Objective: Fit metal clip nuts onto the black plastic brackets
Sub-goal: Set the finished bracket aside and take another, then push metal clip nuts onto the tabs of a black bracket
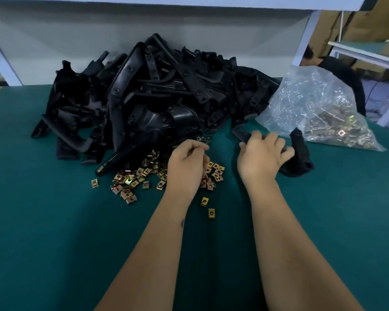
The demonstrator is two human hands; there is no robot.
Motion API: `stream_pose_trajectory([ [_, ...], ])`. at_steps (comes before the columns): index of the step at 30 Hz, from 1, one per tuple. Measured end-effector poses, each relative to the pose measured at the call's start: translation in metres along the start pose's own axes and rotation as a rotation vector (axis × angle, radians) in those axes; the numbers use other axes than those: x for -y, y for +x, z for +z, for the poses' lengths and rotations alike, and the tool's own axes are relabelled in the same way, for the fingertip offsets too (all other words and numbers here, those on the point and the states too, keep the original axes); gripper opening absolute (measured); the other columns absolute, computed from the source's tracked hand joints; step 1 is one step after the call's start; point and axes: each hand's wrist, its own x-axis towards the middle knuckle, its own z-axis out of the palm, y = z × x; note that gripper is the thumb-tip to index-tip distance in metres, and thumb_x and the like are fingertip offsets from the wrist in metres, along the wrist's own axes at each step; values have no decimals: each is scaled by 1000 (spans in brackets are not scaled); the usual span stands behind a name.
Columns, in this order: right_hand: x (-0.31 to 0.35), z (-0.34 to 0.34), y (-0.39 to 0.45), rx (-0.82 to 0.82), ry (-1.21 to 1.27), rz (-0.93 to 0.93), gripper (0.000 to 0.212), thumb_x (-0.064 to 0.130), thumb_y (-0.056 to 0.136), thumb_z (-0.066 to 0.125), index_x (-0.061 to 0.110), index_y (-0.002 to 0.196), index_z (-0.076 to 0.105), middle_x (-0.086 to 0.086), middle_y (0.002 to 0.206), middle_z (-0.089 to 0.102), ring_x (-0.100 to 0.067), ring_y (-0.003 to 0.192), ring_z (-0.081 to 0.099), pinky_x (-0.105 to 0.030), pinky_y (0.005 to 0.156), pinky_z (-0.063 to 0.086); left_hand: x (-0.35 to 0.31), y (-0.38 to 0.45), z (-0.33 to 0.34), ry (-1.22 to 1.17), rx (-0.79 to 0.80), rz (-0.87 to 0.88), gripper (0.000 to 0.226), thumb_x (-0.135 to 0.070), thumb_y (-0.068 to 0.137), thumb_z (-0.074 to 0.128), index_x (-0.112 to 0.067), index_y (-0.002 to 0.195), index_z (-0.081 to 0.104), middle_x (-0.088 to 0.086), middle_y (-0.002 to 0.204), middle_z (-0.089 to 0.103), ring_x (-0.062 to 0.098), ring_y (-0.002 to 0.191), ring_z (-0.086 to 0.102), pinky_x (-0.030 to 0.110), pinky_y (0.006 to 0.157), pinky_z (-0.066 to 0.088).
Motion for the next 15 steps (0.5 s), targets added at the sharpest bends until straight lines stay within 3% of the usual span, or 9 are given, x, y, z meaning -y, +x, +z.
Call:
stream_pose_trajectory([
  [3,16,-9,-9,-243,174,-165,41,21,96,58,11,135,51,-16,124,49,-33,114,45,-45,100,18,-7,-2,-2,-226,-12,-19,27,-4,99,46,-12,87,68,-1,66,65,10,60,62,23,57,56],
  [5,29,-16,-19,-350,283,-322,44,19,93,63,11,136,52,-17,125,51,-31,113,50,-46,100,21,-11,-1,-6,-353,47,-11,18,-13,100,50,-14,99,67,2,81,72,15,76,70,29,68,60],
  [7,43,-18,-32,-333,391,-475,43,17,94,61,13,136,52,-17,128,53,-32,115,51,-43,102,21,-12,0,-11,-354,172,21,13,-29,95,56,-27,104,65,-3,96,73,14,94,70,31,75,57],
  [9,53,-16,-42,-319,459,-621,41,13,94,60,9,135,55,-14,127,56,-25,117,49,-39,104,24,-13,0,-15,-356,214,20,15,-36,88,60,-32,100,67,-9,97,73,10,99,68,29,78,54],
  [11,58,-15,-46,-321,508,-724,40,8,93,60,4,133,58,-12,125,61,-19,117,47,-37,103,32,-14,0,-17,-435,117,-20,18,-32,91,61,-24,103,71,-6,97,74,12,100,69,32,83,54],
  [13,58,-14,-47,-337,504,-799,41,6,91,61,6,132,59,-10,126,62,-20,121,49,-37,104,35,-15,1,-19,-481,-76,23,15,-26,98,58,-22,103,72,-2,100,75,16,98,69,34,87,54],
  [15,58,-14,-47,-373,492,-767,45,10,89,64,9,134,58,-11,130,58,-25,126,49,-41,106,33,-17,2,-24,-501,-238,117,15,-24,102,54,-25,106,68,0,105,74,18,95,71,30,80,56],
])
